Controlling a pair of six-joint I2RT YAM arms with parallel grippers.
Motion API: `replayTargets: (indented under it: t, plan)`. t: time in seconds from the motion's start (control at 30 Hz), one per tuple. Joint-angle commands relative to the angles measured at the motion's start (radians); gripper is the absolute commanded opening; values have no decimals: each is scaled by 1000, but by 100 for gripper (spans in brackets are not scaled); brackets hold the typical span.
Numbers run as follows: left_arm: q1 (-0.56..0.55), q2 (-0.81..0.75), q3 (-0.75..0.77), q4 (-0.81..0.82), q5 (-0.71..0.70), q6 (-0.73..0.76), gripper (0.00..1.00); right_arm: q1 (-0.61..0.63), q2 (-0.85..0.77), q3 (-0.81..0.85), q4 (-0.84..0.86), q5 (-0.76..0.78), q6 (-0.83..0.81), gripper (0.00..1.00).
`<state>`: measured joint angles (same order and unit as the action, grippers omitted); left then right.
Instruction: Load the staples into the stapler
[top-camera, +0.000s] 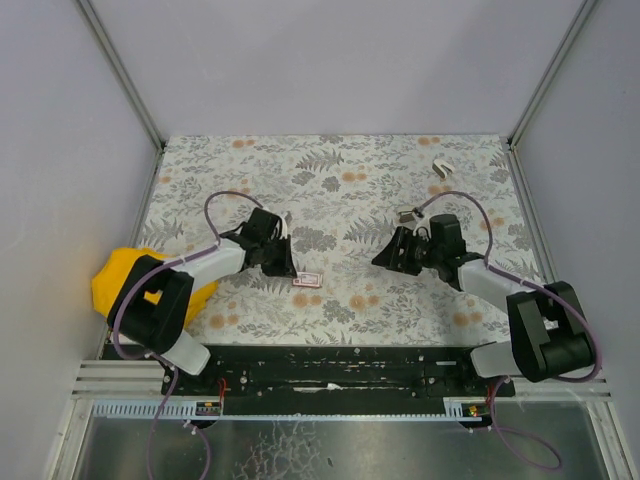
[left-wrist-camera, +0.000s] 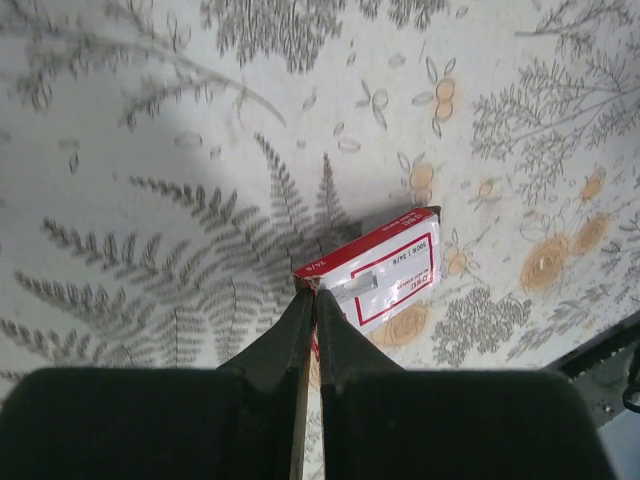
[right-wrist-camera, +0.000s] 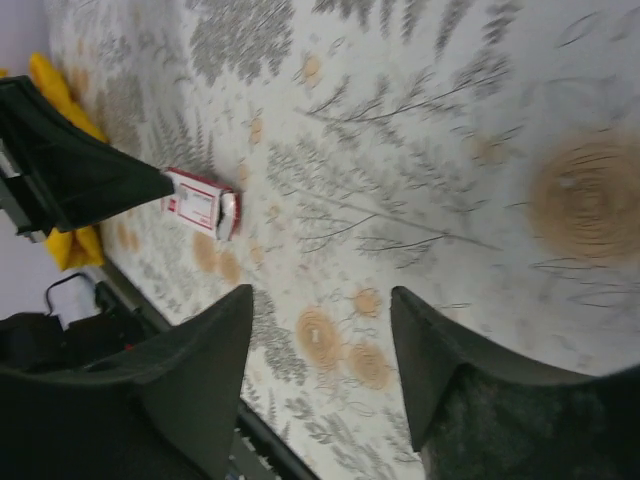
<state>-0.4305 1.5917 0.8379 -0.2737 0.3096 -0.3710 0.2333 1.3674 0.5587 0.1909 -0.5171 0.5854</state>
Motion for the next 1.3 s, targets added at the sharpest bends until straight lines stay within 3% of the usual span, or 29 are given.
replayTargets:
  t: [0.0,0.2,0.4,0.67,1.27]
  plan:
    - [-12,-93,-79,61,26,-125,0,73,30,-21,86,-140,192,60]
    - [-63,-206,-252,294,-30,-301,0,126,120,-60,227,-172,291,44]
    - [-91,-264,-395,511,-46,-368,0,206,256,-36,343,-227,346,38]
    - [-111,-263,-448,545,-50,-364,0,307,426,-22,549,-239,449,34]
    - [-126,-267,-469,585,-34,-387,0,342,502,-10,594,-186,479,29]
